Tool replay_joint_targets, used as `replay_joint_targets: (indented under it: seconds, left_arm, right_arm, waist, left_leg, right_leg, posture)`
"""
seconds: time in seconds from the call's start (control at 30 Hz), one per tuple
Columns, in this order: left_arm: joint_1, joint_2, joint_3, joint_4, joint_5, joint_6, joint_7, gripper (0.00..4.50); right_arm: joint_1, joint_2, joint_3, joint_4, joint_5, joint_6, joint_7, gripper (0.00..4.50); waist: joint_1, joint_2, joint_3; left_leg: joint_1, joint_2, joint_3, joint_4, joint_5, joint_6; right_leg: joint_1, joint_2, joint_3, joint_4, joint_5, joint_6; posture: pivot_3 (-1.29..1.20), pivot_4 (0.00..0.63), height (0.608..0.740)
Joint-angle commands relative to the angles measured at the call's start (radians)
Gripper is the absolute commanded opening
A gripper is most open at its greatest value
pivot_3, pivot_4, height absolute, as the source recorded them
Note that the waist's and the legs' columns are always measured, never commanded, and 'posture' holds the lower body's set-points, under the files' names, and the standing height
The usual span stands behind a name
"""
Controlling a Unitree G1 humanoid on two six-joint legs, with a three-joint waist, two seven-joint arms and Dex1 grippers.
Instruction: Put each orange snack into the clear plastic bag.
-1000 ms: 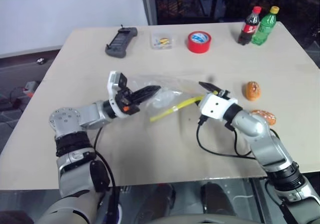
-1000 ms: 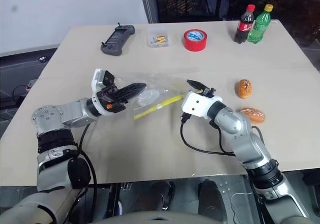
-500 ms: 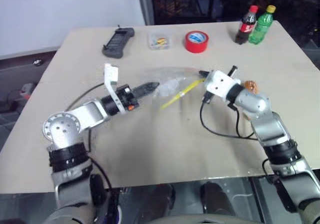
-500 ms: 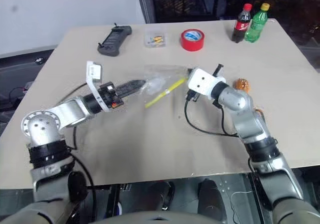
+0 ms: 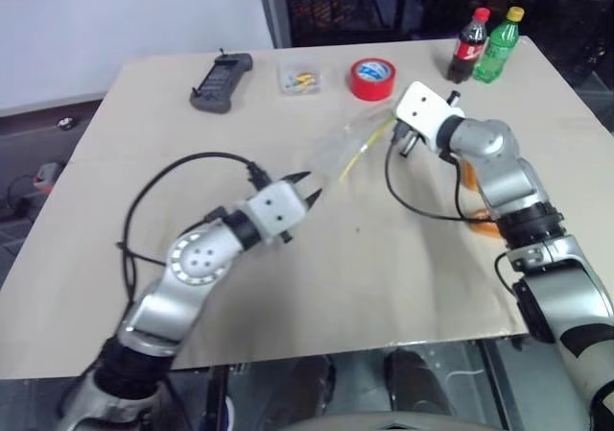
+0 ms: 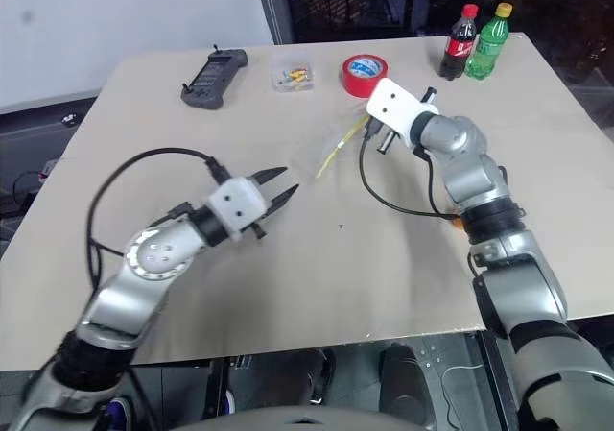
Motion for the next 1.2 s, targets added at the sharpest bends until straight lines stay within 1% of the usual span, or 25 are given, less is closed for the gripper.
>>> replay_joint_targets:
  seconds: [0.03, 0.23, 0.4, 0.53, 0.57, 0.63, 0.67, 0.7, 0.73, 0.77, 0.87, 0.93, 1.0, 1.07, 1.13, 1.17, 1.2]
  left_arm:
    - [-0.036, -0.057, -0.022, 0.002, 0.067, 0.041, 0.034, 1.64]
    - [-0.082, -0.136, -0.043, 0.043, 0.158, 0.085, 0.067, 1.64]
    - [-0.111, -0.168, -0.044, 0.09, 0.187, 0.08, 0.063, 1.64]
    - [-0.128, -0.187, -0.039, 0.111, 0.186, 0.054, 0.054, 0.53]
    - [-0.128, -0.186, -0.037, 0.113, 0.191, 0.045, 0.055, 0.08]
    - [-0.131, -0.181, -0.026, 0.119, 0.194, 0.035, 0.056, 0.08]
    - [-0.133, -0.177, -0.018, 0.123, 0.194, 0.03, 0.055, 0.08]
    - [-0.136, -0.169, -0.006, 0.13, 0.189, 0.023, 0.052, 0.0]
    - [-0.139, -0.161, 0.006, 0.14, 0.183, 0.015, 0.049, 0.0]
    - [-0.14, -0.154, 0.016, 0.152, 0.177, 0.009, 0.046, 0.0]
    - [-0.152, -0.141, 0.044, 0.19, 0.162, -0.01, 0.04, 0.0]
    - [-0.16, -0.138, 0.059, 0.209, 0.155, -0.016, 0.035, 0.0]
    - [-0.167, -0.135, 0.073, 0.227, 0.146, -0.019, 0.03, 0.0]
    - [-0.174, -0.127, 0.078, 0.243, 0.142, -0.031, 0.022, 0.0]
    - [-0.179, -0.119, 0.082, 0.255, 0.138, -0.04, 0.012, 0.0]
    - [-0.181, -0.116, 0.084, 0.26, 0.137, -0.044, 0.008, 0.0]
    - [-0.181, -0.114, 0.086, 0.263, 0.135, -0.047, 0.005, 0.0]
  right_arm:
    - [-0.03, 0.011, -0.004, -0.038, -0.006, 0.03, -0.008, 0.0]
    - [-0.002, 0.034, 0.0, -0.107, -0.009, 0.079, -0.008, 0.0]
    - [0.013, 0.039, 0.003, -0.145, -0.012, 0.104, -0.008, 0.0]
    - [0.023, 0.04, 0.005, -0.169, -0.015, 0.12, -0.014, 0.0]
    - [0.029, 0.039, 0.005, -0.176, -0.016, 0.12, -0.015, 0.0]
    - [0.041, 0.026, 0.011, -0.192, -0.024, 0.123, -0.007, 0.0]
    - [0.048, 0.013, 0.019, -0.201, -0.023, 0.118, 0.02, 0.0]
    - [0.065, -0.007, 0.024, -0.212, -0.032, 0.111, 0.031, 0.43]
    - [0.083, -0.023, 0.027, -0.222, -0.038, 0.106, 0.035, 0.54]
    - [0.098, -0.033, 0.025, -0.231, -0.047, 0.101, 0.023, 0.82]
    - [0.15, -0.058, -0.002, -0.281, -0.086, 0.104, -0.055, 2.28]
    - [0.186, -0.082, -0.014, -0.327, -0.102, 0.139, -0.064, 2.28]
    - [0.227, -0.113, -0.039, -0.39, -0.068, 0.173, -0.02, 2.28]
    - [0.282, -0.135, -0.089, -0.48, -0.009, 0.251, 0.026, 2.28]
    - [0.348, -0.126, -0.157, -0.616, 0.081, 0.395, 0.068, 1.77]
    - [0.37, -0.118, -0.177, -0.669, 0.112, 0.447, 0.077, 1.43]
    - [0.387, -0.097, -0.197, -0.715, 0.143, 0.504, 0.072, 1.01]
  waist:
    - [-0.001, 0.0, 0.0]
    - [-0.006, 0.0, 0.0]
    - [-0.004, 0.0, 0.0]
    - [-0.005, 0.0, 0.0]
    - [-0.005, 0.0, 0.0]
    - [-0.005, 0.0, 0.0]
    - [-0.004, 0.0, 0.0]
    - [-0.004, 0.0, 0.0]
    - [-0.003, 0.0, 0.0]
    - [-0.001, 0.0, 0.0]
    - [-0.001, 0.0, 0.0]
    - [-0.001, 0.0, 0.0]
    - [-0.001, 0.0, 0.0]
    - [0.0, 0.0, 0.0]
    - [0.001, -0.001, -0.001]
    - [-0.001, -0.001, -0.001]
    - [-0.003, -0.001, -0.001]
  left_leg:
    - [0.0, 0.0, 0.0, 0.0, 0.0, 0.0]
    - [-0.001, 0.0, 0.0, 0.001, 0.0, 0.0]
    - [-0.001, 0.0, 0.0, 0.002, 0.0, 0.0]
    - [-0.001, 0.0, 0.0, 0.002, 0.0, 0.0]
    - [-0.001, 0.0, 0.0, 0.002, 0.0, 0.0]
    - [-0.001, 0.0, 0.0, 0.002, 0.0, 0.0]
    - [-0.001, 0.0, 0.0, 0.002, 0.0, 0.0]
    - [-0.001, 0.0, 0.0, 0.002, 0.0, 0.0]
    - [-0.001, 0.0, 0.0, 0.002, 0.0, 0.0]
    - [-0.001, 0.0, 0.0, 0.002, 0.0, 0.0]
    - [-0.001, 0.0, -0.001, 0.002, 0.0, 0.0]
    - [-0.002, 0.0, 0.0, 0.002, 0.0, 0.0]
    - [-0.003, 0.0, 0.0, 0.003, 0.0, 0.0]
    - [-0.005, 0.0, 0.0, 0.004, 0.0, 0.0]
    - [-0.008, 0.0, -0.001, 0.005, 0.0, 0.0]
    - [-0.011, 0.0, -0.002, 0.006, 0.0, 0.0]
    - [-0.011, 0.0, -0.002, 0.006, 0.0, 0.0]
  right_leg:
    - [0.0, 0.0, 0.0, 0.0, 0.0, 0.0]
    - [-0.001, 0.001, 0.0, 0.001, 0.0, 0.0]
    - [-0.001, 0.001, 0.0, 0.001, 0.0, 0.0]
    - [-0.001, 0.001, 0.0, 0.001, 0.0, 0.0]
    - [-0.001, 0.001, 0.0, 0.001, 0.0, 0.0]
    - [-0.001, 0.001, 0.0, 0.001, 0.0, 0.0]
    - [-0.001, 0.001, 0.0, 0.001, 0.0, 0.0]
    - [-0.001, 0.001, 0.0, 0.001, 0.0, 0.0]
    - [-0.001, 0.0, 0.0, 0.001, 0.0, 0.0]
    - [-0.001, 0.0, 0.0, 0.001, 0.0, 0.0]
    - [-0.001, 0.0, -0.001, 0.001, 0.0, 0.0]
    - [-0.002, 0.0, 0.0, 0.001, 0.0, 0.0]
    - [-0.003, 0.0, 0.0, 0.002, 0.0, 0.0]
    - [-0.004, 0.0, 0.0, 0.002, 0.0, 0.0]
    - [-0.006, 0.0, -0.001, 0.002, 0.0, 0.0]
    - [-0.009, 0.0, -0.002, 0.003, 0.0, 0.001]
    - [-0.009, 0.0, -0.002, 0.003, 0.0, 0.001]
  posture:
    - [0.0, 0.15, 0.74]
    - [0.0, 0.15, 0.74]
    - [0.0, 0.15, 0.74]
    - [0.0, 0.15, 0.74]
    - [0.0, 0.15, 0.74]
    - [0.0, 0.15, 0.74]
    - [0.0, 0.15, 0.74]
    - [0.0, 0.15, 0.74]
    - [0.0, 0.15, 0.74]
    - [0.0, 0.15, 0.74]
    - [0.0, 0.15, 0.74]
    - [0.0, 0.15, 0.74]
    - [0.0, 0.15, 0.74]
    - [0.0, 0.15, 0.74]
    - [0.0, 0.15, 0.74]
    - [0.0, 0.15, 0.74]
    - [0.0, 0.15, 0.74]
